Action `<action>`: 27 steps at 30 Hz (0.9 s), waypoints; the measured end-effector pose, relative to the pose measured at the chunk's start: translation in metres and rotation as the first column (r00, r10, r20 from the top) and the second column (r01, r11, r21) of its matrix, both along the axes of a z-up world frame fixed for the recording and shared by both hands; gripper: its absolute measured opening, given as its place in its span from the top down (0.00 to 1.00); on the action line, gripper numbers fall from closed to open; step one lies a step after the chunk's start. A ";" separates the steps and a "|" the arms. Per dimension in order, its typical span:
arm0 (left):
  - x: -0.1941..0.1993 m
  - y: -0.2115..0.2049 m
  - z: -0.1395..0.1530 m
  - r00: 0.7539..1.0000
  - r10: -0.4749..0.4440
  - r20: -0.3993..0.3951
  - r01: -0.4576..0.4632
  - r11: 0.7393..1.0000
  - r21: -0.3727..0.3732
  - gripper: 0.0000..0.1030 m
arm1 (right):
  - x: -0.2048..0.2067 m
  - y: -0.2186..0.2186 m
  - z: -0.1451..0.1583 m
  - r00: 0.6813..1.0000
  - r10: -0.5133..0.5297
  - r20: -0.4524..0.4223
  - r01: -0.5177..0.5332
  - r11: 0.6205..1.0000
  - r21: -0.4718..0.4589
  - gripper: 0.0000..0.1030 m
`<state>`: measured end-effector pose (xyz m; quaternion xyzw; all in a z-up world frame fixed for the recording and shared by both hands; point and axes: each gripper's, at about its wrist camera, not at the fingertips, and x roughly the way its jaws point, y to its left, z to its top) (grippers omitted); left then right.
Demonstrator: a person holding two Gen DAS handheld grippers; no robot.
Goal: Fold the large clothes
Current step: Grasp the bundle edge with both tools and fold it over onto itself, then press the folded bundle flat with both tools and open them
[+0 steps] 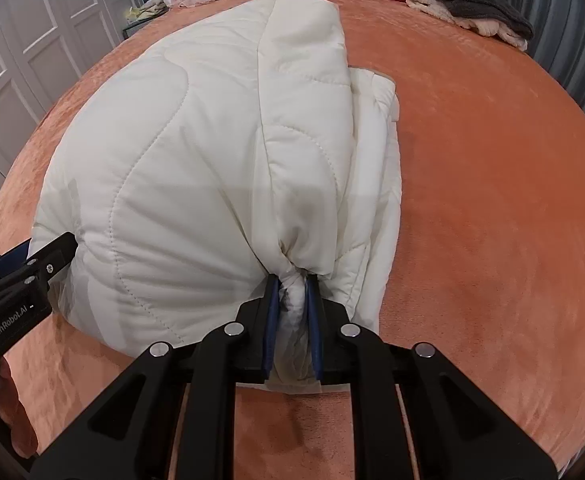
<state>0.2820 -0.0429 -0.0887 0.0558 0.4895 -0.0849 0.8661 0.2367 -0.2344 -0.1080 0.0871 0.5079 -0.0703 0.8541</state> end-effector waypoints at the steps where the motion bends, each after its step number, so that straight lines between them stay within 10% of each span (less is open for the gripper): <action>1: -0.001 -0.001 0.001 1.000 -0.001 0.004 0.001 1.000 0.010 0.33 | 0.000 0.001 0.001 1.000 0.002 -0.003 -0.002 1.000 -0.002 0.87; 18: -0.038 0.013 0.059 1.000 0.022 0.008 -0.022 1.000 -0.012 0.35 | -0.040 0.000 0.094 0.990 0.010 0.142 -0.011 1.000 0.004 0.79; 27: -0.019 0.016 0.072 0.999 0.044 0.022 -0.043 0.999 -0.023 0.35 | -0.008 0.016 0.094 0.992 0.037 0.118 -0.032 0.999 -0.040 0.79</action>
